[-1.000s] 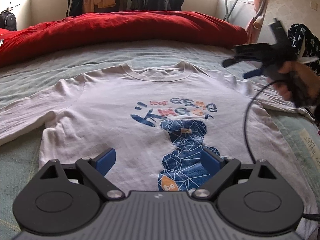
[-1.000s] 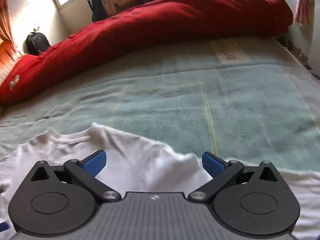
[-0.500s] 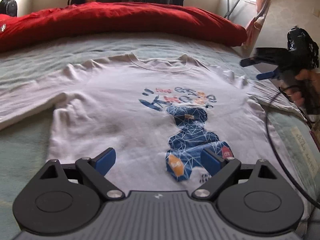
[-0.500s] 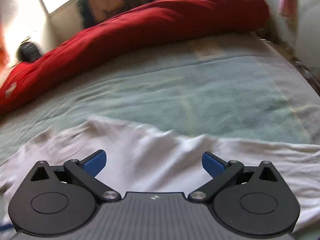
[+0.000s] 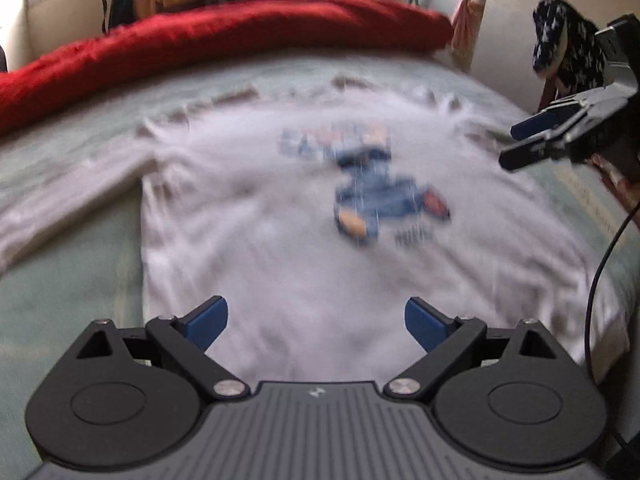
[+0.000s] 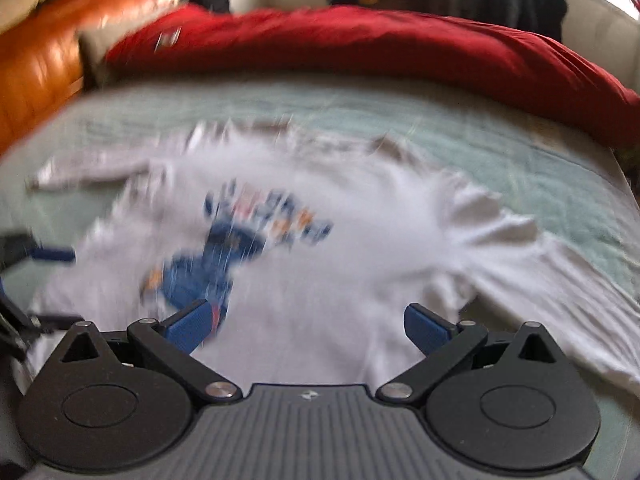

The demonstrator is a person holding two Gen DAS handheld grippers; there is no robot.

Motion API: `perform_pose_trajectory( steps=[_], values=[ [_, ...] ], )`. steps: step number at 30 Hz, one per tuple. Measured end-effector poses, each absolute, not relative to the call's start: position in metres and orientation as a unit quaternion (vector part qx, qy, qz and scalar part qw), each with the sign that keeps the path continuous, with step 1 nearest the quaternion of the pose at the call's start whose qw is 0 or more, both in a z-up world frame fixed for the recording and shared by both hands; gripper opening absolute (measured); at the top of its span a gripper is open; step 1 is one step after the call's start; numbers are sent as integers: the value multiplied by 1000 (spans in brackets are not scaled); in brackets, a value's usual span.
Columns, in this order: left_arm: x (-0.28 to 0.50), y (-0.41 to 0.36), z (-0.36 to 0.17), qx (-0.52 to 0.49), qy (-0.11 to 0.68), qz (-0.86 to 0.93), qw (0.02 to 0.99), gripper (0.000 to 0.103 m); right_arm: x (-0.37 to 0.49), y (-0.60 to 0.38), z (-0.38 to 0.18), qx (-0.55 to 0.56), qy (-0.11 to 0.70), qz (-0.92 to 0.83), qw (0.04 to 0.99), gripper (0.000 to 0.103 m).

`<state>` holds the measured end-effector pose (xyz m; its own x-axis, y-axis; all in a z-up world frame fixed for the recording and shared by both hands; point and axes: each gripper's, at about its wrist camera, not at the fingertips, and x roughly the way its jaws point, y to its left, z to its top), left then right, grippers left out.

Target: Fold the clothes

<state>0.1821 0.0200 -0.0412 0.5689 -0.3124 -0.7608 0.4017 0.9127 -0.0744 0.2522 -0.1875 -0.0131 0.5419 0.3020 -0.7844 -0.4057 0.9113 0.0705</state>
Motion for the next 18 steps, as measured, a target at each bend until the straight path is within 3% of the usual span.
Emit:
perform_pose_trajectory(
  steps=[7, 18],
  values=[
    [114, 31, -56, 70, 417, -212, 881, 96, 178, -157, -66, -126, 441, 181, 870, 103],
    [110, 24, -42, 46, 384, -244, 889, 96, 130, -166, -81, -63, 405, 103, 906, 103]
  ],
)
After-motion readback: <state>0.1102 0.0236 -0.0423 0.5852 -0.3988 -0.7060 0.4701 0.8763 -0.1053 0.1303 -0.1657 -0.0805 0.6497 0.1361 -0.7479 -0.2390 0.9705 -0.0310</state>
